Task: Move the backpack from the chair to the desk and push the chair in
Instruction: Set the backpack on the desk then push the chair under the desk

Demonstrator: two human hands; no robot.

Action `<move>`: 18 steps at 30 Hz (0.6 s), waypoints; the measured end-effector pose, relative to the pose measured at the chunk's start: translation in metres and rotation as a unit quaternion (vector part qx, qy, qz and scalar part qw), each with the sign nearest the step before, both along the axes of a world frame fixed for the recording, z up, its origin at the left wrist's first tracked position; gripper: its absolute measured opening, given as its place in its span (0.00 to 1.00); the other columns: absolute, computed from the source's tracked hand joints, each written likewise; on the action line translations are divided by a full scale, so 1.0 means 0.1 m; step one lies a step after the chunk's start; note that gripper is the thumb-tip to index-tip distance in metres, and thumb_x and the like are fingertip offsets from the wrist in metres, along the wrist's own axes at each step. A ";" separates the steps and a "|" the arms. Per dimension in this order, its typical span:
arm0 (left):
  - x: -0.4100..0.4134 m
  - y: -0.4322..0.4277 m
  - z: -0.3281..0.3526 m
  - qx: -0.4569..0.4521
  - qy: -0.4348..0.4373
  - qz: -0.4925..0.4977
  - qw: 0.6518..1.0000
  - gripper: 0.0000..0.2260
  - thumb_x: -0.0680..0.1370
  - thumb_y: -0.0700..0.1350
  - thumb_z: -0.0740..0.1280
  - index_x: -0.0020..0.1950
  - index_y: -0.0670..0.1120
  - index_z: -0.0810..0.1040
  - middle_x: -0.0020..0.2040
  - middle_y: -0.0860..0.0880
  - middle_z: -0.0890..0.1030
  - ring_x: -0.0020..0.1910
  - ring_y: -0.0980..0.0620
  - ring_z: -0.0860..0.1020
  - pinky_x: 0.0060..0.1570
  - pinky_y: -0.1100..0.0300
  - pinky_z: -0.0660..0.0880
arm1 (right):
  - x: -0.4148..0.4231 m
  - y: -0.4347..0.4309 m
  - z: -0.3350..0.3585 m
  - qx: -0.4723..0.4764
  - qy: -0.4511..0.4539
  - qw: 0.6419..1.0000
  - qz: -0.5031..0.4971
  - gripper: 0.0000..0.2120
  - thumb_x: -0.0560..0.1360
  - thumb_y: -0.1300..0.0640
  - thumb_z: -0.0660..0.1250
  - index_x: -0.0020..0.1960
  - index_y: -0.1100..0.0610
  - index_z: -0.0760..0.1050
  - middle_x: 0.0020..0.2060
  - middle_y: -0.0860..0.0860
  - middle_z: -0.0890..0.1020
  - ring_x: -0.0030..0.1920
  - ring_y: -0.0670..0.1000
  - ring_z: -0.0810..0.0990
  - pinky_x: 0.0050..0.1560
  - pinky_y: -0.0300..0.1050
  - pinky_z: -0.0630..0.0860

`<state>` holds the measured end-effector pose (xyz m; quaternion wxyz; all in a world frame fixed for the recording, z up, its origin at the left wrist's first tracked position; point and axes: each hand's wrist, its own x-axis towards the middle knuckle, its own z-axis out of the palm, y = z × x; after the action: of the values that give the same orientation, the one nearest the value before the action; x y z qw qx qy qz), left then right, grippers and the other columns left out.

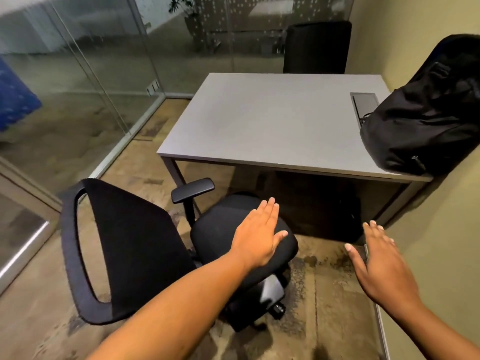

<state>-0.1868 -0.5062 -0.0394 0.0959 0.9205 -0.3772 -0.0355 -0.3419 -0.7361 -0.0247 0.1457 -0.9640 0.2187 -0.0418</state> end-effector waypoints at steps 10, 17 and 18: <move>0.42 1.31 0.24 -0.007 -0.019 0.020 1.000 0.31 0.82 0.60 0.48 0.79 0.44 0.46 0.80 0.47 0.46 0.78 0.50 0.44 0.76 0.54 0.46 | 0.39 1.09 -0.04 -0.021 -0.015 1.000 0.008 0.36 0.76 0.37 0.51 0.76 0.59 0.59 0.75 0.58 0.63 0.76 0.56 0.60 0.75 0.54 0.58; 0.99 2.43 0.48 -0.001 -0.040 -0.028 0.999 0.31 0.82 0.61 0.47 0.79 0.46 0.44 0.80 0.48 0.44 0.78 0.52 0.43 0.76 0.55 0.45 | 0.67 2.24 0.02 -0.012 -0.029 0.999 -0.039 0.36 0.76 0.37 0.51 0.76 0.60 0.59 0.76 0.58 0.63 0.77 0.56 0.58 0.76 0.55 0.57; 1.06 2.59 0.51 -0.002 -0.044 -0.028 0.999 0.31 0.82 0.61 0.47 0.79 0.46 0.44 0.80 0.48 0.44 0.78 0.52 0.43 0.76 0.55 0.45 | 0.72 2.40 0.05 -0.012 -0.028 0.999 -0.040 0.37 0.75 0.37 0.51 0.76 0.60 0.59 0.76 0.58 0.62 0.77 0.56 0.58 0.76 0.55 0.57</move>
<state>-0.0804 -0.2473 0.0117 0.0804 0.9099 -0.4069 0.0028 -0.2703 -0.4960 -0.0202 0.1387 -0.9546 0.2520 -0.0775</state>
